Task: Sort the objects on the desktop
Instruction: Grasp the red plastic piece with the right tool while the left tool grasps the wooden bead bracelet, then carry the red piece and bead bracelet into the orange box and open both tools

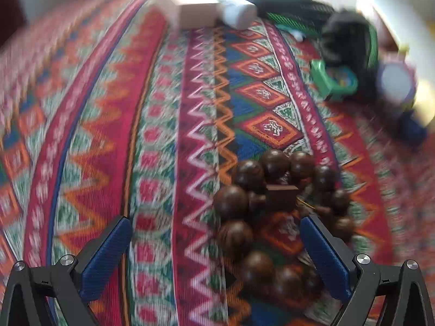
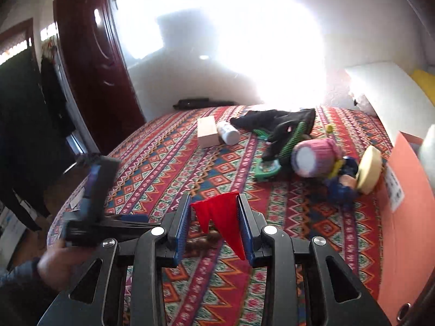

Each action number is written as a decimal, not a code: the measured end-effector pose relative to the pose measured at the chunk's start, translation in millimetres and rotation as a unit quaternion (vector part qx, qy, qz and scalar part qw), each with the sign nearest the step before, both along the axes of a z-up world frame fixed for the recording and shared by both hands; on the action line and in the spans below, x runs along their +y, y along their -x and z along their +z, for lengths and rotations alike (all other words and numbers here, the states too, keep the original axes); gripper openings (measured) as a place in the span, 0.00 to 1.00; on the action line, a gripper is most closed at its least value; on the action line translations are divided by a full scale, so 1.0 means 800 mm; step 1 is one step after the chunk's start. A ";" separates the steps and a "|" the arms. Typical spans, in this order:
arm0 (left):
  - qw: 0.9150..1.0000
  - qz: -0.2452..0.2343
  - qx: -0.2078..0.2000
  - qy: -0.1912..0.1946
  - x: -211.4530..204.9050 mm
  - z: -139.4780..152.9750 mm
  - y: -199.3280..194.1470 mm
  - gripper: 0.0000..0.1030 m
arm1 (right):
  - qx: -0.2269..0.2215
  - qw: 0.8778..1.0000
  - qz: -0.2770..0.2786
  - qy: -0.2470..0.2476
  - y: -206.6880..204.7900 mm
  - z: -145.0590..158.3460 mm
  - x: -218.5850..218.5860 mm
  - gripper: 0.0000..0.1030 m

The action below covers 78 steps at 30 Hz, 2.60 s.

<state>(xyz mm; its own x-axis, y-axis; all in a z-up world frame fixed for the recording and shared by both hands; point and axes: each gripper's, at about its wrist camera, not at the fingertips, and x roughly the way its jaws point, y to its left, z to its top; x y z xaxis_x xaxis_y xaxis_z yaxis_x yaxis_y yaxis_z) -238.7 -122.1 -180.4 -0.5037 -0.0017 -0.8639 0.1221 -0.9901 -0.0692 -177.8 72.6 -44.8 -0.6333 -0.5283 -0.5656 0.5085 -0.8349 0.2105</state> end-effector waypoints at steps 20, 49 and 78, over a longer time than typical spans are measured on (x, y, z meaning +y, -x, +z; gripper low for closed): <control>0.989 -0.004 0.085 -0.119 0.034 0.087 -0.065 0.16 | 0.022 0.998 -0.029 0.056 -0.016 0.017 0.053 0.34; 0.974 -0.010 0.133 -0.182 0.009 0.146 -0.126 0.16 | 0.011 0.999 -0.027 0.029 -0.032 -0.021 0.048 0.34; 0.906 -0.287 0.196 -0.243 0.338 0.347 -0.067 0.16 | 0.124 0.958 -0.250 0.061 -0.091 0.124 0.314 0.35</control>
